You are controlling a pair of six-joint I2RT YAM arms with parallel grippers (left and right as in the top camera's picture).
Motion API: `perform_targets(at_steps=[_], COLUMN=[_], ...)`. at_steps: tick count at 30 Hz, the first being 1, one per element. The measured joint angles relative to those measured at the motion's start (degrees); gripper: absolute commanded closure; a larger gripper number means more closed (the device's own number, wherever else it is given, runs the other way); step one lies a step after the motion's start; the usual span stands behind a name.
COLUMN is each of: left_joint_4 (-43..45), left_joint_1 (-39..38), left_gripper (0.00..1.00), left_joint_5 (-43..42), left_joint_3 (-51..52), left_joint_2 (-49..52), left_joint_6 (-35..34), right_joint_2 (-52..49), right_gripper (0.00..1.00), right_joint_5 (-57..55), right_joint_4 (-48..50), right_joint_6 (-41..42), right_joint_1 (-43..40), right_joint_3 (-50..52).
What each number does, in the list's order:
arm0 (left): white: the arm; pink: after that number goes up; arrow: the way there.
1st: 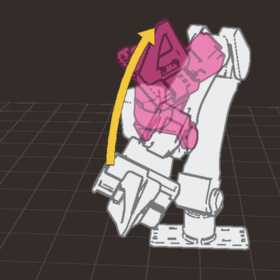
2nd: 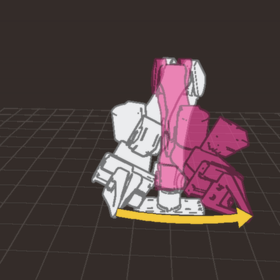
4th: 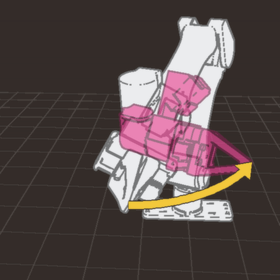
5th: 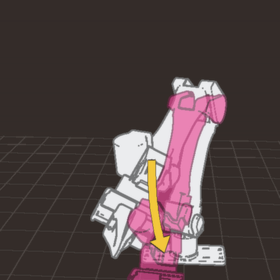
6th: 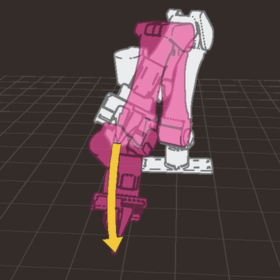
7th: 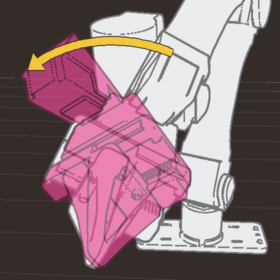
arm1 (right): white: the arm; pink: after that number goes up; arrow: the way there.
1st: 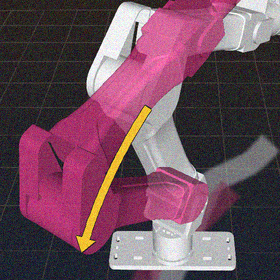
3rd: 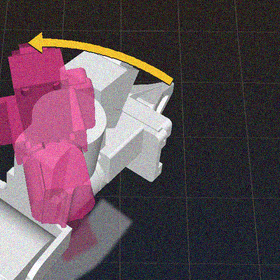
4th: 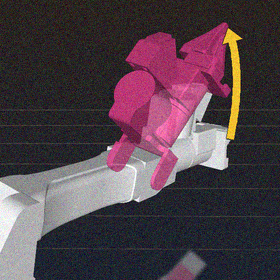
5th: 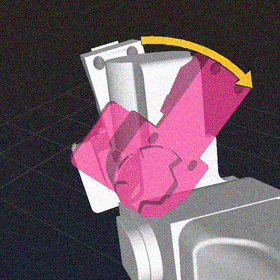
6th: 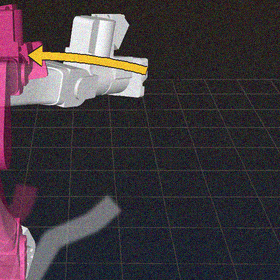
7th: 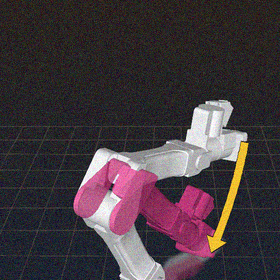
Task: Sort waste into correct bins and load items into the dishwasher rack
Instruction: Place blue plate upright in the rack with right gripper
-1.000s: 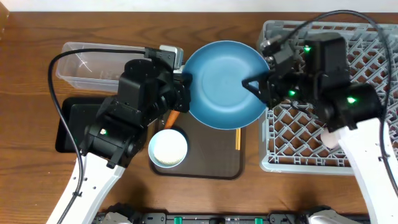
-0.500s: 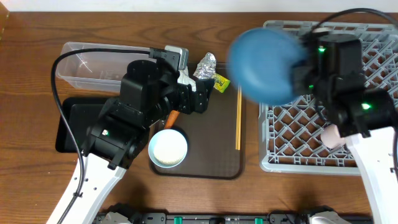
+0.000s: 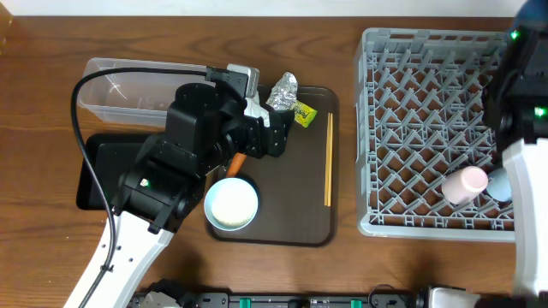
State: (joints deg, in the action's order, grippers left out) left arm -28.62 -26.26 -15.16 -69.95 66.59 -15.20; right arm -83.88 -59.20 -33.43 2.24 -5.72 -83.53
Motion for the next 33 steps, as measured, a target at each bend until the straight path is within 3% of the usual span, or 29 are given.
perform_targets(at_steps=[5, 10, 23, 28, 31, 33], left_joint_4=[-0.1, -0.5, -2.4, -2.5, -2.5, -2.5], left_joint_1=[0.0, 0.0, 0.0, 0.0, 0.0, 0.0], left_gripper=[0.02, 0.02, 0.02, 0.02, 0.02, 0.02], left_joint_5=[0.0, 0.0, 0.0, 0.0, 0.0, 0.0], left_joint_3=[0.0, 0.0, 0.0, 0.0, 0.0, 0.0], left_joint_2=[0.0, 0.0, 0.0, 0.0, 0.0, 0.0], left_joint_6=[0.0, 0.0, 0.0, 0.0, 0.0, 0.0], right_joint_2=[-6.9, -12.7, -22.9, -22.9, -22.9, -22.9], right_gripper=[0.99, 0.99, 0.99, 0.98, 0.78, 0.2], right_joint_5=[-1.9, -4.6, -12.4, -10.1, -8.2, -6.2], right_joint_4=[9.1, 10.4, 13.0, 9.0, 4.9, 0.6], right_joint_6=[-9.1, -15.0, -16.8, -15.6, -12.7, -10.6], right_joint_1=[-3.0, -3.7, -6.7, -6.5, -6.4, -6.6], right_joint_3=[0.0, 0.0, 0.0, -0.2, -0.5, -0.6])
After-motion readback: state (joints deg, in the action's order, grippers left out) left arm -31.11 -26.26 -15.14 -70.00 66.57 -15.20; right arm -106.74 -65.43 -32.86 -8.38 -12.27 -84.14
